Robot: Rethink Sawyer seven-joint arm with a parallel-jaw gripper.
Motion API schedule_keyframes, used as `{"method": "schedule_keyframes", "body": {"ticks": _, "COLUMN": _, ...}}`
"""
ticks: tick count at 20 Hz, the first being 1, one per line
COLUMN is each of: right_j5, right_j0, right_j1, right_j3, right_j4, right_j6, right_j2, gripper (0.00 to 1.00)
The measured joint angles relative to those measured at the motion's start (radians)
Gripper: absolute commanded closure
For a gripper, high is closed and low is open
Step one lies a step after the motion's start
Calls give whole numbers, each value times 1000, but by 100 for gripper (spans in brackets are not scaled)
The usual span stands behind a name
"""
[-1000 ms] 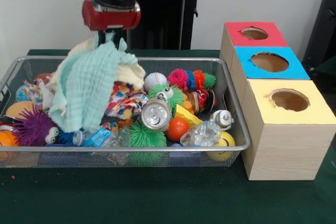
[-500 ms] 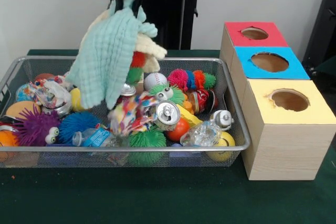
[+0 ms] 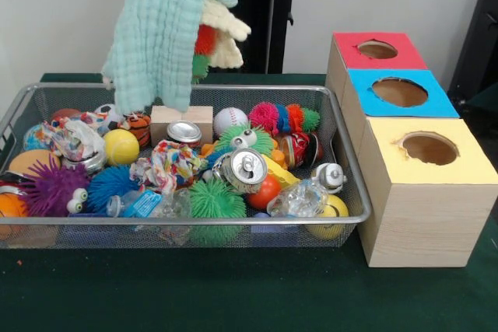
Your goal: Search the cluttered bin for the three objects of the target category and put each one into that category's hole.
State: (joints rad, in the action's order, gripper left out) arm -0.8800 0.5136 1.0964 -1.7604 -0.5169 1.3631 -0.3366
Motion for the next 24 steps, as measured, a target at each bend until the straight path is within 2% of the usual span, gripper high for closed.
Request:
{"method": "schedule_keyframes", "body": {"ticks": 12, "right_j5": -33, "right_j0": 5, "right_j1": 83, "right_j3": 0, "right_j4": 27, "right_j6": 0, "right_j2": -1, "gripper": 100}}
{"method": "schedule_keyframes", "body": {"ticks": 24, "right_j5": -47, "right_j0": -18, "right_j1": 100, "right_j3": 0, "right_j4": 30, "right_j6": 0, "right_j2": -1, "gripper": 100}}
